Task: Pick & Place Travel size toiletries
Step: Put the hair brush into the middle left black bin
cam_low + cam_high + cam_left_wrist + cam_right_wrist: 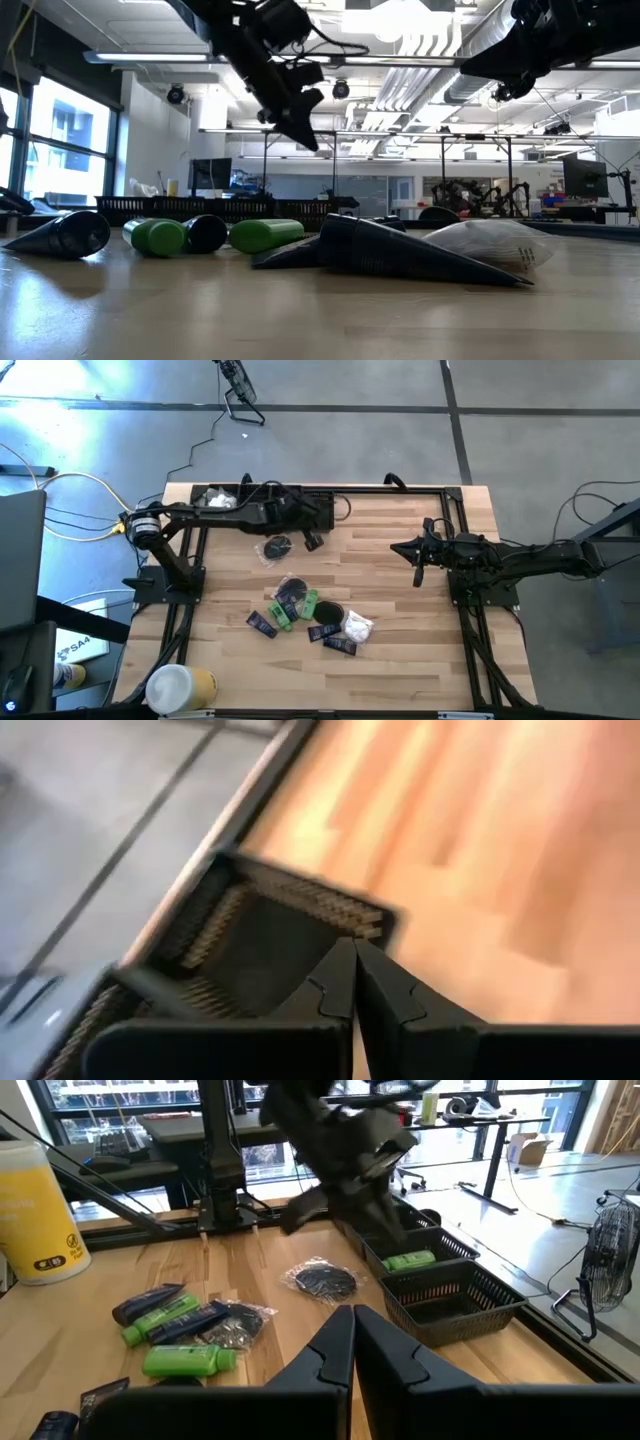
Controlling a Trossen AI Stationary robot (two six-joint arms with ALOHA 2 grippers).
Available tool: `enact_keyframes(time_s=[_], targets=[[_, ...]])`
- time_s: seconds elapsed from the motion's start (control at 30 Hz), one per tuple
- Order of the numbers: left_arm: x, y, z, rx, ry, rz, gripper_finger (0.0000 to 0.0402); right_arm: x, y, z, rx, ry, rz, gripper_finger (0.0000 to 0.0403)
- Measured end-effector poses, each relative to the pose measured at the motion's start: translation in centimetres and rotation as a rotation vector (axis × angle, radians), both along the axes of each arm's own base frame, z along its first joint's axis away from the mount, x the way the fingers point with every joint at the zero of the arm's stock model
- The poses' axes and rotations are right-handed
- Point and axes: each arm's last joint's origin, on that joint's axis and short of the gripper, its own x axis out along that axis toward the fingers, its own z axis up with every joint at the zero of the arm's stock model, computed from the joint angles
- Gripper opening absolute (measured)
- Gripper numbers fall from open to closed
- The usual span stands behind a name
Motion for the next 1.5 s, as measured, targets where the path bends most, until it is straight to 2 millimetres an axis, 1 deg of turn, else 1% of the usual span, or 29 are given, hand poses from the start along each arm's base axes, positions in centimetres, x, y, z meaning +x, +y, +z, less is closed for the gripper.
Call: enact_keyframes(time_s=[0.13,0.2,0.3,0.5,0.67,0.77,0.87,1.03,1.17,1.27,1.5], targets=[[-0.3,-1.3,-1.2,-0.047,-0.061,-0.122,0.0000,0.0,0.0,0.0,0.010,-0.004,-0.010,0.0004],[-0.9,-1.6,-1.7,-0.073,-0.100,-0.164,0.0000,0.0,-0.1,0.0,0.022,-0.007,-0.021,0.0004],[-2.2,-2.0,-2.1,-0.097,-0.147,-0.178,0.0000,0.0,-0.1,0.0,0.021,-0.003,-0.029,0.0004],[-5.3,-3.1,-1.5,-0.094,-0.175,-0.186,0.0000,0.0,-0.1,0.0,0.014,-0.004,-0.056,0.0004],[-7.5,-4.1,-0.7,-0.078,-0.213,-0.207,0.0000,-0.1,-0.2,0.0,0.010,-0.004,-0.079,0.0004],[-8.6,-4.4,-0.7,-0.077,-0.217,-0.208,0.0000,0.0,-0.2,0.0,0.010,-0.005,-0.080,0.0004],[-9.7,-4.7,-0.9,-0.096,-0.178,-0.203,0.0000,0.1,-0.2,-0.1,0.016,0.000,-0.081,0.0004],[-11.2,-6.3,-1.0,-0.170,-0.076,-0.253,0.0000,0.4,-0.2,-0.3,0.019,0.012,-0.079,0.0004],[-11.9,-7.7,-1.0,-0.191,-0.015,-0.299,0.0000,0.7,-0.2,-0.6,0.045,0.024,-0.086,0.0004],[-12.0,-8.3,-1.1,-0.200,0.008,-0.321,0.0000,1.0,-0.2,-0.9,0.060,0.040,-0.089,0.0004],[-12.0,-8.8,-1.2,-0.202,0.020,-0.342,0.0000,2.1,-0.2,-1.2,0.089,0.036,-0.094,0.0004]])
